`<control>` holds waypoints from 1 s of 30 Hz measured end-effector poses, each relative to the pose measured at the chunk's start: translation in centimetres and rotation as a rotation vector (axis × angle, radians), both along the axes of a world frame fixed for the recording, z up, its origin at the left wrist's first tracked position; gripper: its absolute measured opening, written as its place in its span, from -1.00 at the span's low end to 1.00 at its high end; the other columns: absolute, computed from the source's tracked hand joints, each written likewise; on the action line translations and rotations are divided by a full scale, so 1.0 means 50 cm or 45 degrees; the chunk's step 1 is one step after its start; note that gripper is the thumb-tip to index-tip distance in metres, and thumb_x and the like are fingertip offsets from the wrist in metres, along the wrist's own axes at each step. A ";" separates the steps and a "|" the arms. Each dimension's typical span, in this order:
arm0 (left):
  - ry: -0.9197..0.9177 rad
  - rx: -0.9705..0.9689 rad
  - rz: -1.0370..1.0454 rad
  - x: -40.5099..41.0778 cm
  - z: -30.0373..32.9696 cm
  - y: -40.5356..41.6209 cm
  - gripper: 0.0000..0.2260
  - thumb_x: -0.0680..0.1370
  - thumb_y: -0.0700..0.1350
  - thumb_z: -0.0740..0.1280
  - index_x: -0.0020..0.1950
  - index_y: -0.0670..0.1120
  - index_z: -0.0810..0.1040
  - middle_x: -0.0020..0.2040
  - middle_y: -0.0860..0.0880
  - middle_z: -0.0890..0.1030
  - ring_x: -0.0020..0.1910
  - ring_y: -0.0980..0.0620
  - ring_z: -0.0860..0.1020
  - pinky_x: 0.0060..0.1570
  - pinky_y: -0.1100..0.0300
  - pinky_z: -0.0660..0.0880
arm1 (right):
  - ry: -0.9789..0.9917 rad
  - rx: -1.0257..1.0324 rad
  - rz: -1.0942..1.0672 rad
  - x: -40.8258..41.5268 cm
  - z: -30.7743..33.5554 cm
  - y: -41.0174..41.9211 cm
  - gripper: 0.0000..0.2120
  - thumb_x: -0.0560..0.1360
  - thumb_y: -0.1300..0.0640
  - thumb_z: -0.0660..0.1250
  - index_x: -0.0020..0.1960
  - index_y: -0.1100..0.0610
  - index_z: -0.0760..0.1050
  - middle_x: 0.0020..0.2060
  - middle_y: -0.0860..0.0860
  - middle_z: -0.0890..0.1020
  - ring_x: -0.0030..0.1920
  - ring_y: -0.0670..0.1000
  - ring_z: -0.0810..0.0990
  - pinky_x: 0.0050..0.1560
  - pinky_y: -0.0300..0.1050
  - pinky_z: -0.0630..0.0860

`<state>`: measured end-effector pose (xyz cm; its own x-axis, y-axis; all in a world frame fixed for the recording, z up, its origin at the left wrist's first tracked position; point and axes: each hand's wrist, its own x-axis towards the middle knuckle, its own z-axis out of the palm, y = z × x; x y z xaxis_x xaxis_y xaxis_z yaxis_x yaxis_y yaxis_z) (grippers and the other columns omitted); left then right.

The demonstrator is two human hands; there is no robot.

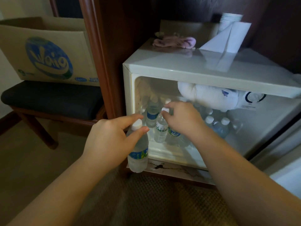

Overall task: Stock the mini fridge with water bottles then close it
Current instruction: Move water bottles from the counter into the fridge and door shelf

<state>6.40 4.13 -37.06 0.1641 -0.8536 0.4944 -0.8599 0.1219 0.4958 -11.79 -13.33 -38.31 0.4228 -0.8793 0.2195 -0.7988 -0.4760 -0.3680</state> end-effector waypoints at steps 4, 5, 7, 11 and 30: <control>-0.035 -0.013 -0.061 -0.007 0.009 -0.045 -0.56 0.58 0.34 0.27 0.34 0.15 0.64 -0.23 0.19 0.67 -0.32 0.24 0.63 -0.35 0.19 0.62 | -0.529 -0.942 0.190 -0.067 0.127 0.109 -0.82 0.59 0.14 0.36 -0.13 0.18 0.65 -0.27 0.03 0.60 -0.21 0.07 0.52 -0.13 -0.10 0.39; -0.051 -0.002 -0.070 -0.009 0.009 -0.059 -0.56 0.59 0.36 0.25 0.32 0.16 0.64 -0.25 0.17 0.67 -0.33 0.23 0.63 -0.36 0.17 0.63 | -0.564 -1.101 0.171 -0.083 0.158 0.109 -0.85 0.58 0.16 0.37 -0.10 0.21 0.66 -0.24 0.07 0.59 -0.17 0.11 0.49 -0.07 -0.11 0.32; -0.068 0.055 -0.062 -0.015 0.006 -0.090 -0.52 0.56 0.39 0.19 0.30 0.16 0.62 -0.22 0.14 0.68 -0.29 0.21 0.64 -0.31 0.12 0.65 | -0.480 -1.116 0.000 -0.110 0.210 0.077 -0.79 0.58 0.06 0.35 0.09 0.16 0.65 -0.09 0.13 0.59 -0.01 0.17 0.49 0.02 -0.06 0.29; -0.106 0.202 -0.004 -0.038 0.006 -0.155 -0.69 0.59 0.26 0.34 0.24 0.14 0.60 -0.13 0.07 0.69 -0.16 0.02 0.67 -0.13 0.03 0.66 | 0.047 -0.545 -0.283 -0.143 0.248 -0.014 -0.49 0.65 -0.27 0.03 0.53 -0.13 0.33 0.41 0.06 0.49 0.43 0.21 0.34 0.40 0.24 0.21; -0.147 0.608 0.106 -0.053 -0.066 -0.354 -0.78 0.68 -0.05 0.31 0.32 -0.03 0.54 0.07 -0.18 0.66 0.00 -0.20 0.64 -0.04 0.07 0.58 | 0.184 -0.262 -0.335 -0.133 0.233 -0.053 -0.46 0.61 -0.35 -0.19 0.50 -0.35 0.28 0.57 -0.12 0.34 0.53 0.16 0.33 0.47 0.28 0.24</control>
<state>3.74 -13.58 -40.37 0.2087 -0.9754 0.0704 -0.9097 -0.1672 0.3802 -18.43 -15.98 -26.64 0.2275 -0.9058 0.3575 -0.9404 -0.2996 -0.1607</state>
